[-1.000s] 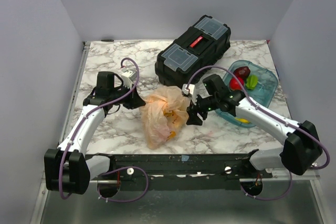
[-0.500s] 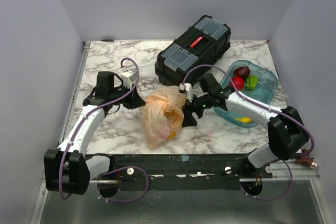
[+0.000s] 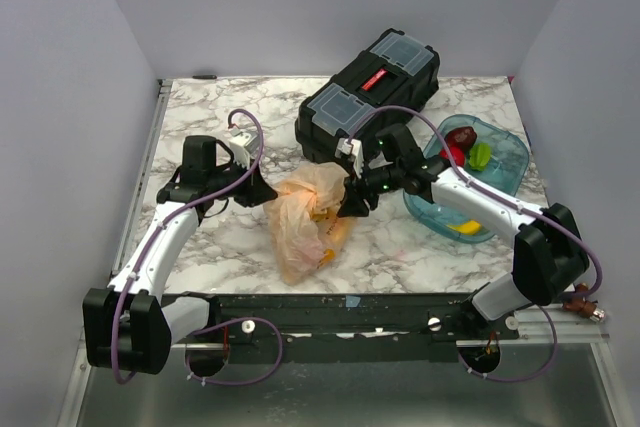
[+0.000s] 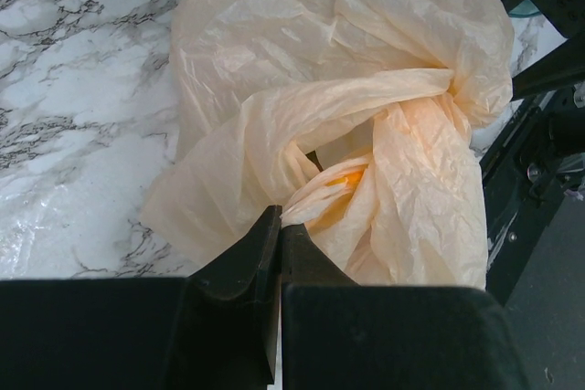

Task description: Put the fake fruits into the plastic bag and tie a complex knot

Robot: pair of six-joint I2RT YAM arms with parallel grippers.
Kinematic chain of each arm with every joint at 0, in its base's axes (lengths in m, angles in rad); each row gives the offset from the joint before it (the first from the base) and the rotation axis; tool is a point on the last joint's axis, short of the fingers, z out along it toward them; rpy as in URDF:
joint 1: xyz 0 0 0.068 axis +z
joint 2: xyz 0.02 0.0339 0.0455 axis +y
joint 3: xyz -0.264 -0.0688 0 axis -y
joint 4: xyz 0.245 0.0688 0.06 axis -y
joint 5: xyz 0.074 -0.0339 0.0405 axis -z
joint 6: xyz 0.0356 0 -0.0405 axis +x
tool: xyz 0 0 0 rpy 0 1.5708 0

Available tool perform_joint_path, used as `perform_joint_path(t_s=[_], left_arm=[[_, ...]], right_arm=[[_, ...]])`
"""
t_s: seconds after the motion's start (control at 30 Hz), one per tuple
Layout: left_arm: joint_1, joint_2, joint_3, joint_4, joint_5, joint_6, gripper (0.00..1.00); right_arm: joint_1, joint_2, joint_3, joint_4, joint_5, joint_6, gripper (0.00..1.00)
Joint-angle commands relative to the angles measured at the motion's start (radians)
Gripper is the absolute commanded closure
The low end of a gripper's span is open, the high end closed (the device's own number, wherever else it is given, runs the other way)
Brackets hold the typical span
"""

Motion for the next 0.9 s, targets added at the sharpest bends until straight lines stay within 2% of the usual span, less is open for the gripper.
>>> perform_joint_path(t_s=[0.0, 0.03, 0.1, 0.13, 0.2, 0.47, 0.5, 0.6, 0.73, 0.87], left_arm=[[-0.002, -0.031, 0.030, 0.009, -0.005, -0.032, 1.00], [-0.003, -0.039, 0.035, 0.006, -0.001, -0.037, 1.00], [-0.002, -0.056, 0.036, 0.013, 0.011, -0.056, 1.00], [-0.003, -0.062, 0.031, 0.021, 0.012, -0.073, 1.00], [-0.005, -0.064, 0.018, 0.038, 0.015, -0.095, 1.00], [-0.011, -0.034, 0.011, 0.053, -0.006, -0.107, 1.00], [-0.011, -0.030, 0.014, 0.052, -0.009, -0.108, 1.00], [-0.012, -0.027, 0.041, 0.013, -0.026, -0.103, 1.00], [-0.004, -0.058, 0.148, -0.131, -0.086, -0.032, 1.00], [0.019, -0.108, 0.270, -0.264, -0.224, 0.009, 1.00]], right_arm=[[0.006, -0.026, 0.000, -0.064, 0.030, -0.070, 0.56], [0.006, -0.038, -0.010, -0.070, 0.048, -0.077, 0.52], [0.007, -0.060, -0.040, -0.052, 0.084, -0.074, 0.28], [0.007, -0.066, -0.057, -0.029, 0.093, -0.069, 0.23], [0.011, -0.053, -0.074, 0.012, 0.098, -0.053, 0.23], [0.015, 0.009, -0.075, 0.141, 0.085, -0.029, 0.53], [0.015, 0.010, -0.070, 0.142, 0.082, -0.021, 0.61], [0.014, -0.010, -0.051, 0.080, 0.115, -0.027, 0.99], [0.014, -0.092, -0.015, -0.089, 0.240, -0.039, 1.00], [0.015, -0.205, -0.010, -0.232, 0.351, -0.075, 0.99]])
